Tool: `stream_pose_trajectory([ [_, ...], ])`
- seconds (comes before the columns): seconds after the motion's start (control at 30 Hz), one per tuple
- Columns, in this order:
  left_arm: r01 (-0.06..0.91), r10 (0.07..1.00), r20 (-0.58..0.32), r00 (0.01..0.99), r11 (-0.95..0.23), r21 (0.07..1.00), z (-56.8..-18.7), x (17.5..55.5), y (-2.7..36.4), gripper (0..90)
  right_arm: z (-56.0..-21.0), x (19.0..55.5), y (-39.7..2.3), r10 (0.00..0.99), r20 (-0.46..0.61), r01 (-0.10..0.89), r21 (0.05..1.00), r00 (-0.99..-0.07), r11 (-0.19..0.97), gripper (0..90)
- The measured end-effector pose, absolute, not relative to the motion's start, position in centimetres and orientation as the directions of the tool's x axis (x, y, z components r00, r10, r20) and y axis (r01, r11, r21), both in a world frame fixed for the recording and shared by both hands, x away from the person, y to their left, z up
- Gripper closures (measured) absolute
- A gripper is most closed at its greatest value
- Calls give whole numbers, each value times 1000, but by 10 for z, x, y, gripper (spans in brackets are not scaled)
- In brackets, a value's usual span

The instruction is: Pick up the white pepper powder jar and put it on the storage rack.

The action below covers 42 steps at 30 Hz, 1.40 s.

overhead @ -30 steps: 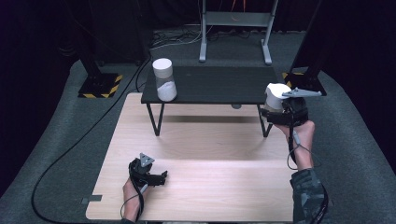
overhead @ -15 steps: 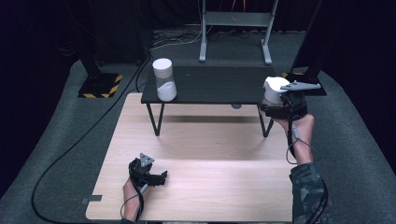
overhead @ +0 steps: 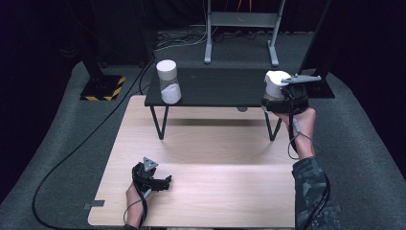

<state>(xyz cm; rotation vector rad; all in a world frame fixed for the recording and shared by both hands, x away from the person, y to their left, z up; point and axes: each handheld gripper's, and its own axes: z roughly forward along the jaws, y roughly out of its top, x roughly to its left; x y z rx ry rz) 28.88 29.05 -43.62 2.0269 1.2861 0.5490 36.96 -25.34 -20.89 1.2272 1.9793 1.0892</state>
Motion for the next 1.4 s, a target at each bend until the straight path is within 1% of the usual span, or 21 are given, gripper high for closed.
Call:
stream_pose_trajectory([
  [0.37, 624, 904, -3, 429, -293, 724, -436, 289, 291, 20, -203, 390, -240, 903, -46, 453, 854, -427, 258, 303],
  [0.6, 623, 902, -3, 431, -295, 725, -436, 289, 291, 21, -204, 403, -233, 907, -49, 472, 842, -418, 262, 303],
  [1.17, 620, 901, -2, 434, -297, 726, -436, 289, 291, 21, -206, 421, -222, 918, -68, 497, 824, -390, 272, 302],
  [1.4, 618, 900, 2, 435, -301, 726, -436, 288, 291, 22, -212, 423, -230, 924, -22, 499, 836, -382, 227, 302],
])
